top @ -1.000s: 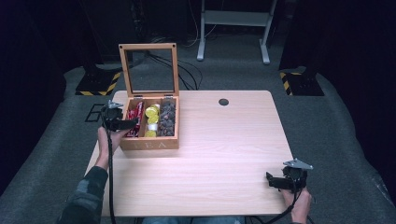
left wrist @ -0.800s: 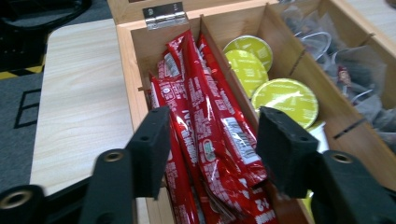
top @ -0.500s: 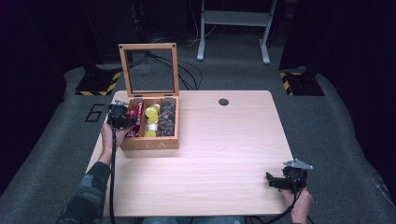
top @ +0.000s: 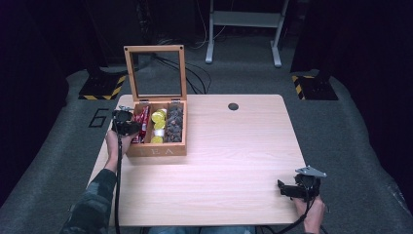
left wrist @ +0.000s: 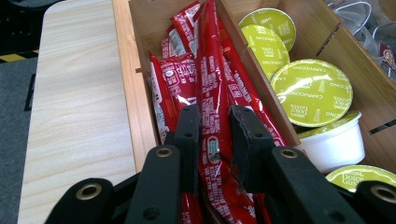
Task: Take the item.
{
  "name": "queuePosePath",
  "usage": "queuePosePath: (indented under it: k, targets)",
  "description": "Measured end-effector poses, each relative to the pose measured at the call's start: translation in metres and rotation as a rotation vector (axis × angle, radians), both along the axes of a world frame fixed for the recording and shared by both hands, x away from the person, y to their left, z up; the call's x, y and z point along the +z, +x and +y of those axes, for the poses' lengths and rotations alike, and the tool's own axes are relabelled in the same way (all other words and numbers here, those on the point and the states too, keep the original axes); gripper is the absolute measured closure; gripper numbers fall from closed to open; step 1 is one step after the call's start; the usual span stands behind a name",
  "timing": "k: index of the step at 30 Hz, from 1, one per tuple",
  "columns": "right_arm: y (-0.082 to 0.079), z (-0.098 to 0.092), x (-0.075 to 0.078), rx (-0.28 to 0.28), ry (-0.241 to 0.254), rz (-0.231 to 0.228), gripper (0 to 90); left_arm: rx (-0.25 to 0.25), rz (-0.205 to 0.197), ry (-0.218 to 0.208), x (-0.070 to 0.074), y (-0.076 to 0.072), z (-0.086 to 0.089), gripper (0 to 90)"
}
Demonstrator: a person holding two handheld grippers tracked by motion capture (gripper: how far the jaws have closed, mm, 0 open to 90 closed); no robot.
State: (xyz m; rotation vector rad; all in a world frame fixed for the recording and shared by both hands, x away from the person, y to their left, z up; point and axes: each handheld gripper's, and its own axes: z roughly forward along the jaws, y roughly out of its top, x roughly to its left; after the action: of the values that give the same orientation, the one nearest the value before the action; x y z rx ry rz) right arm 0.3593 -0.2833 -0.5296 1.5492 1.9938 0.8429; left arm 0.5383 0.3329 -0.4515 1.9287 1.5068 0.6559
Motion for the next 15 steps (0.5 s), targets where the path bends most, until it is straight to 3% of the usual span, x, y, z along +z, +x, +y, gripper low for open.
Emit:
queuePosePath:
  k: [15]
  targets:
    - [0.0000,0.0000,0.0000,0.000,0.000,0.000,0.7,0.026,0.011,-0.009,0.0002,-0.0018,-0.0026,82.0]
